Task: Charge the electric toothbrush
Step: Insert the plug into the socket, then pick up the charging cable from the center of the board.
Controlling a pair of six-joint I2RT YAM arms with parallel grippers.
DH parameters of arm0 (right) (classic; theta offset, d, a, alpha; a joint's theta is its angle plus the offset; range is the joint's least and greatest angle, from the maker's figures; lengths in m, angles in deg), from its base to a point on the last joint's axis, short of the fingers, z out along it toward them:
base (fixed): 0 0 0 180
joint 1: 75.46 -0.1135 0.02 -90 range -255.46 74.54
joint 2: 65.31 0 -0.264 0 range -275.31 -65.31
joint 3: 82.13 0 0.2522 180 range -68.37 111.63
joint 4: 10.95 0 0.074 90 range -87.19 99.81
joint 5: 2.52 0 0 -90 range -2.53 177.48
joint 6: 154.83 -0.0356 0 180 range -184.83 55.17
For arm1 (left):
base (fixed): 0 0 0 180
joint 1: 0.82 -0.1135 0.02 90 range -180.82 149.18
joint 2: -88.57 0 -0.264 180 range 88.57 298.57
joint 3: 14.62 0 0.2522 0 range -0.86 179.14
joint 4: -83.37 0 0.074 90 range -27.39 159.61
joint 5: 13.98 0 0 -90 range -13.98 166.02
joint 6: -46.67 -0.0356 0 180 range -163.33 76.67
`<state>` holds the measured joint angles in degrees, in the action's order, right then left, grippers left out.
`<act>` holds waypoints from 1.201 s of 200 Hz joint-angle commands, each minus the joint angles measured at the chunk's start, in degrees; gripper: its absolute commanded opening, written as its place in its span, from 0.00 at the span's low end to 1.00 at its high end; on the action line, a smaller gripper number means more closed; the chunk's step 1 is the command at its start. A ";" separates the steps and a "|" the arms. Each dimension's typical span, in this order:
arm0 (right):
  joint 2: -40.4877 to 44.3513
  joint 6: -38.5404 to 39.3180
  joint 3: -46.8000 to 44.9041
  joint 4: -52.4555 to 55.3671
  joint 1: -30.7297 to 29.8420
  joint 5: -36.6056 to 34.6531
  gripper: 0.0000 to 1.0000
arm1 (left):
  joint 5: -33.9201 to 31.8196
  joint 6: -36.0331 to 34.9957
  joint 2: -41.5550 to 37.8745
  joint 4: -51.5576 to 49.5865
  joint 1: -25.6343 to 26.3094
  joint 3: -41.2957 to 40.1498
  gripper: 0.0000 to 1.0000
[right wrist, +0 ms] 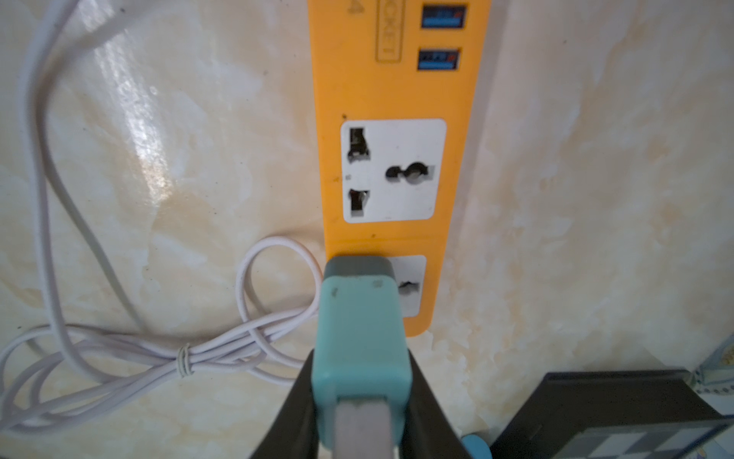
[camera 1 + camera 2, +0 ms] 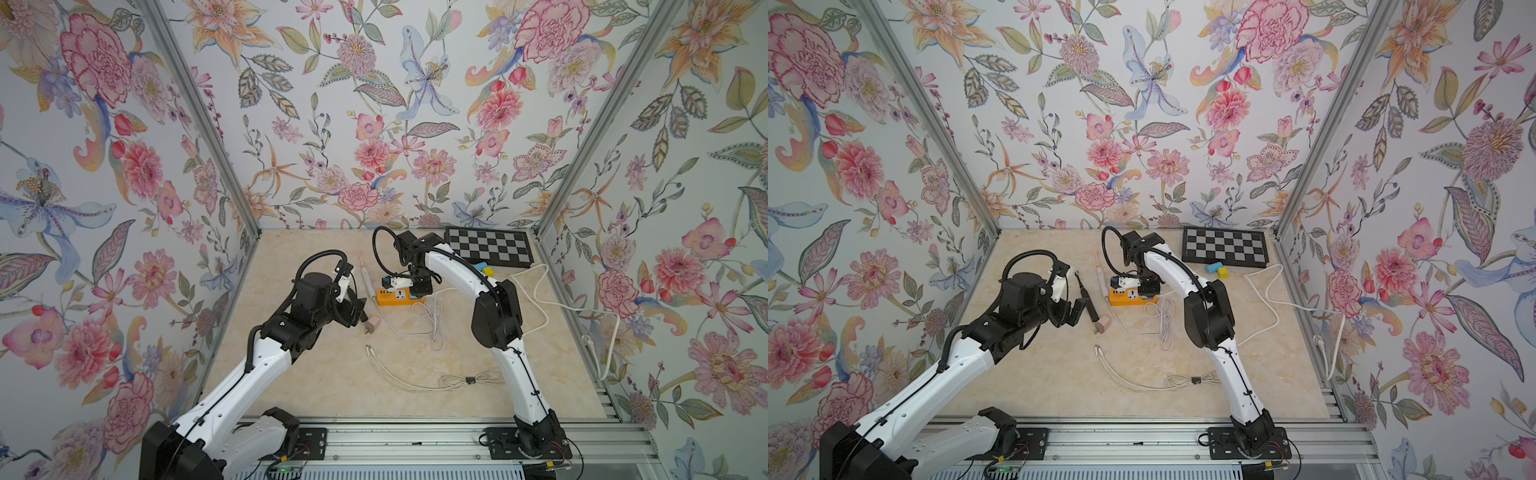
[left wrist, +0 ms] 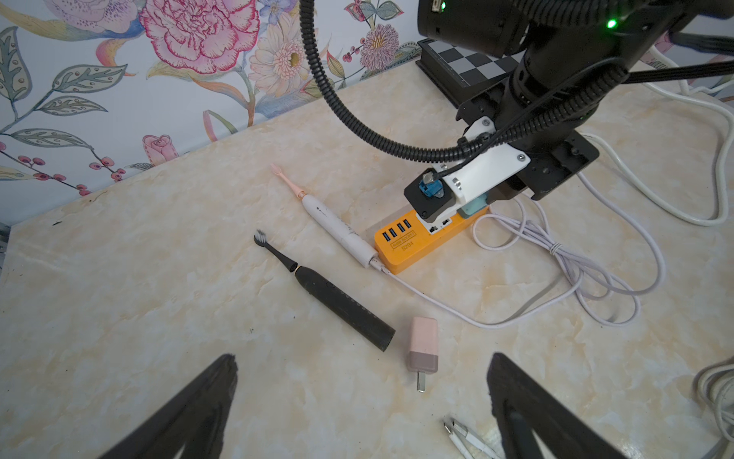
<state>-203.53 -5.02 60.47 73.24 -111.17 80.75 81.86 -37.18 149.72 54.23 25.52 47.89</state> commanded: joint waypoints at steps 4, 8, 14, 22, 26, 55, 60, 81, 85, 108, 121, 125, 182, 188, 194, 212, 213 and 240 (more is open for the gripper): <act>-7.69 -0.19 -3.62 -4.94 -0.68 2.94 0.20 | 0.92 -0.88 -0.52 0.63 -1.12 -1.00 0.99; -6.87 -0.71 -3.16 -5.30 -0.73 3.25 0.22 | 0.84 -0.88 -0.51 0.61 -1.25 -1.07 0.99; -5.43 -1.44 -2.31 -5.71 -0.85 3.45 0.25 | 0.84 -0.81 -0.50 0.69 -1.38 -1.19 0.99; -3.23 -2.48 -1.24 -6.25 -1.11 3.46 0.31 | 0.89 -0.71 -0.45 0.86 -1.55 -1.29 0.99; -2.13 -3.11 -0.67 -6.62 -1.12 3.52 0.34 | 0.94 -0.64 -0.35 0.86 -1.71 -1.31 0.99; 5.73 -7.54 0.68 -8.88 -2.92 5.21 0.56 | 1.61 0.16 0.20 0.96 -3.41 -1.05 0.99; 6.86 -7.96 0.52 -8.99 -2.89 5.52 0.57 | 1.77 0.30 0.29 0.96 -3.78 -1.03 0.99; 11.11 -10.06 -1.35 -10.58 -2.87 5.57 0.62 | 0.80 0.84 0.17 1.10 -4.16 -1.20 0.99; 11.79 -10.47 -1.73 -10.94 -2.80 5.63 0.62 | 0.39 1.08 0.15 1.22 -4.18 -1.27 0.99; 15.70 -16.48 -1.89 -12.77 -2.33 10.34 0.63 | -3.47 6.22 0.38 0.96 -4.04 -0.68 0.95; 17.60 -23.45 -1.47 -13.47 -1.85 17.10 0.60 | -5.94 14.00 -0.28 1.50 -3.32 -1.67 0.89; 18.28 -26.10 -1.87 -13.91 -1.84 19.25 0.59 | -6.69 17.10 -0.63 1.69 -2.85 -2.31 0.85; 35.69 -72.89 -34.27 -38.35 -1.12 26.30 0.56 | -10.14 64.84 -1.51 7.33 14.21 -16.01 0.52; 38.52 -76.13 -39.65 -43.42 -2.84 25.89 0.57 | -8.81 68.43 -0.50 8.77 15.27 -16.91 0.50; 40.72 -78.12 -43.54 -47.25 -3.34 25.79 0.58 | -7.89 71.21 0.71 9.99 16.17 -17.33 0.49; 45.96 -82.61 -52.09 -53.97 -4.59 23.17 0.60 | -7.69 73.66 5.09 10.41 17.82 -16.40 0.48; 46.07 -82.68 -52.27 -53.94 -4.66 22.99 0.60 | -7.74 73.61 5.41 10.13 17.84 -16.27 0.48; 50.18 -84.42 -57.19 -53.91 -4.69 19.40 0.62 | -10.06 70.65 12.10 3.45 18.13 -10.84 0.44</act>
<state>-158.19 -81.30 5.54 27.47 -116.35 103.29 74.21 29.05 157.65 60.66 43.03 32.44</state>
